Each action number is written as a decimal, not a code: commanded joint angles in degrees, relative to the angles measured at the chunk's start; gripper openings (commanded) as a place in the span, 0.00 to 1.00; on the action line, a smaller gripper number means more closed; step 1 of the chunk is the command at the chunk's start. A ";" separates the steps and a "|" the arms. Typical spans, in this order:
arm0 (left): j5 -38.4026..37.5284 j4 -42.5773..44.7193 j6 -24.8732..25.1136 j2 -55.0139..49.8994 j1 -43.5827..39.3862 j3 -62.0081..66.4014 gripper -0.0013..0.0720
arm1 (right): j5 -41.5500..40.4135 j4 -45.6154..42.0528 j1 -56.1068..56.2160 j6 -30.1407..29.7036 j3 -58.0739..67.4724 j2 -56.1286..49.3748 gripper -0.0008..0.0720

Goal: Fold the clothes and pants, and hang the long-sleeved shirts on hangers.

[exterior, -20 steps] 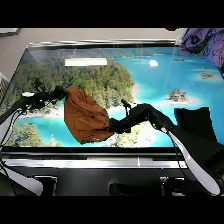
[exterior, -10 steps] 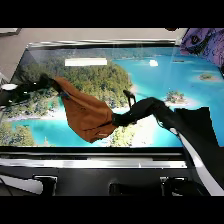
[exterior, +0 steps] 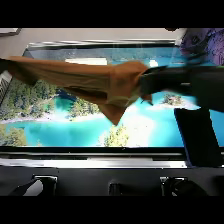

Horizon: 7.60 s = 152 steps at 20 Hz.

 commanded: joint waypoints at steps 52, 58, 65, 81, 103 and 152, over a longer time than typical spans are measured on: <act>-13.35 12.68 -12.15 -25.90 7.19 0.57 0.76 | -1.38 42.21 -38.64 -30.29 -17.90 -50.25 0.59; -13.35 12.68 -12.17 -25.92 7.19 0.57 0.76 | 3.96 43.17 -35.04 -31.26 -17.88 -51.23 0.59; -12.90 12.70 -14.25 -25.92 7.41 0.57 0.76 | 5.44 42.40 -32.11 -29.83 -17.59 -51.28 0.21; -5.92 12.41 -4.52 -16.39 10.47 -39.74 0.76 | -0.31 41.18 -31.98 -27.08 -17.62 -40.92 0.06; -1.68 -3.15 2.89 -21.77 4.74 -30.34 0.03 | -5.03 41.81 -31.98 -28.09 -14.60 -34.53 0.05; 1.29 34.73 -18.16 -44.26 -11.98 15.85 0.03 | 4.13 15.41 -24.15 -3.02 20.26 -57.70 0.06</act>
